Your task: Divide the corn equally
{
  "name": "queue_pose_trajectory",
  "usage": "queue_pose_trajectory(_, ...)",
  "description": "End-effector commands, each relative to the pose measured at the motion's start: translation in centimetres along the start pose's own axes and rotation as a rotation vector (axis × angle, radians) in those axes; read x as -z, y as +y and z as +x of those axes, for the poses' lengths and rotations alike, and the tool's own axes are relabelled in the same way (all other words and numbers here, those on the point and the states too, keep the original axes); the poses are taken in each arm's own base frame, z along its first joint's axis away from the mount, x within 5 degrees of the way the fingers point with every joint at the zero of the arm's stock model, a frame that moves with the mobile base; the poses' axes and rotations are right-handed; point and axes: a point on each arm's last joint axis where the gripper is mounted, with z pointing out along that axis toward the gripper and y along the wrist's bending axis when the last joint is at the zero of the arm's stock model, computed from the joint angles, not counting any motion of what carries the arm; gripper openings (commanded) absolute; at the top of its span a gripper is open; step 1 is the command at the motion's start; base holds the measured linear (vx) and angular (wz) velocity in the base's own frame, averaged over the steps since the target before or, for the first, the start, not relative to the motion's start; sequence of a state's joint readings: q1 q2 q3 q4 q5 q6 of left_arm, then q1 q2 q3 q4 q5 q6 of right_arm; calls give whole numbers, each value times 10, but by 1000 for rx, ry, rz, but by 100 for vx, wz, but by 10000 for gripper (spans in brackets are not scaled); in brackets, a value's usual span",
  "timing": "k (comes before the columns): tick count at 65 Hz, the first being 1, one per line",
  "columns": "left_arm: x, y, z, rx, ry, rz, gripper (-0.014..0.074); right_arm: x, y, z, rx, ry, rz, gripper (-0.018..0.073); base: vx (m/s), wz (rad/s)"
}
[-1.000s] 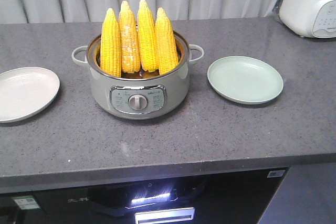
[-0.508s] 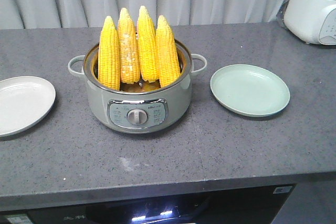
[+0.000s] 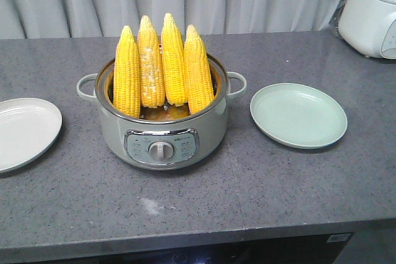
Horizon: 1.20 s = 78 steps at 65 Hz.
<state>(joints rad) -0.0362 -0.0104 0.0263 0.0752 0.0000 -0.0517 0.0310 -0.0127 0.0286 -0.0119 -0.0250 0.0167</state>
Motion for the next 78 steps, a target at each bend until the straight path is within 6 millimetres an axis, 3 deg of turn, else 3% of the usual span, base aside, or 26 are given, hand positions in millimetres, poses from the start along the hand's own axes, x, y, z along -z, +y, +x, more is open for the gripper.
queue_pose_trajectory(1, 1, 0, -4, 11, -77, 5, -7, 0, 0, -5, 11, -75, 3, -11, 4, 1)
queue_pose_trajectory(78, 1, 0, -4, 11, -77, 5, -7, 0, 0, -5, 11, -75, 3, -11, 1, 0)
